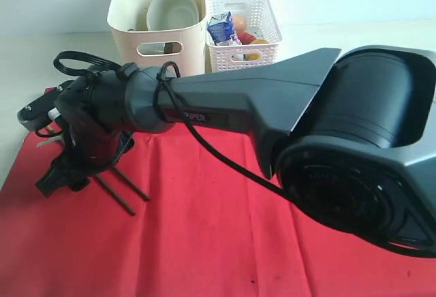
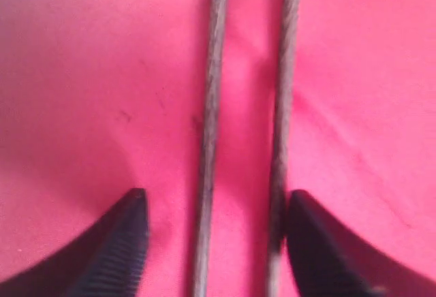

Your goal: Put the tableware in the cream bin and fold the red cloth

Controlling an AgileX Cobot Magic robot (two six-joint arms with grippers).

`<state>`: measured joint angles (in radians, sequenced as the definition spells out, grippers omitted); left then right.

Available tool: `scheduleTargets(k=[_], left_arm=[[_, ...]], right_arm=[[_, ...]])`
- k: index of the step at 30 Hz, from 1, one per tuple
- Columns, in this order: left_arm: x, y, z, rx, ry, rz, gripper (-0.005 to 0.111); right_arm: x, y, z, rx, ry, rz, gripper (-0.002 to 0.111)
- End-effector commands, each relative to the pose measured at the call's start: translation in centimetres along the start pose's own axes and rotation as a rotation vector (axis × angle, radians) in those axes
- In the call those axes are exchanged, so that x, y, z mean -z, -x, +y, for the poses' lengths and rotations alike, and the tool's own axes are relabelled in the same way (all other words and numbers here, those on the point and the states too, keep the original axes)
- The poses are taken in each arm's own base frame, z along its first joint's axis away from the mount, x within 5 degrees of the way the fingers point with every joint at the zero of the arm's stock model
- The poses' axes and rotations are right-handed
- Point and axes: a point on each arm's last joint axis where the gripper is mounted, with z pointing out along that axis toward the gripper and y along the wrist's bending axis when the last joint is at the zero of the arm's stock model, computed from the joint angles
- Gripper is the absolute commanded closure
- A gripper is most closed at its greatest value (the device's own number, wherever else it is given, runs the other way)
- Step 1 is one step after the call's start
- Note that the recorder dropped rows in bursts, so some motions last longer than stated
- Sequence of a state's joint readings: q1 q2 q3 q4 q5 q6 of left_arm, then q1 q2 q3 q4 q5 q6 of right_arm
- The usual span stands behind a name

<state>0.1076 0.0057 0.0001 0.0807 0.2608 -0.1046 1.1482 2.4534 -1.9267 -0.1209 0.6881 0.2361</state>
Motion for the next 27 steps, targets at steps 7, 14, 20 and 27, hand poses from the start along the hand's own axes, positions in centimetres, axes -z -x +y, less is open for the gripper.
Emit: scheduleTargets(k=[7,14,20,27], left_arm=[[0.0,0.1,-0.1,0.007,-0.010,-0.007,0.106],[0.0,0.1,-0.1,0.007,-0.010,-0.007,0.106],[0.0,0.1,-0.1,0.007,-0.010,-0.007,0.106],[0.0,0.1,-0.1,0.007,-0.010,-0.007,0.106]], right_arm=[[-0.2,-0.3,0.3,0.004,0.011,0.009,0.101],[-0.2,-0.3,0.2,0.003,0.009,0.008,0.108],[0.6,0.2,0.2,-0.007,0.010,-0.008,0.104],[3.4,1.8,0.0,0.032,-0.015,0.082,0.079]])
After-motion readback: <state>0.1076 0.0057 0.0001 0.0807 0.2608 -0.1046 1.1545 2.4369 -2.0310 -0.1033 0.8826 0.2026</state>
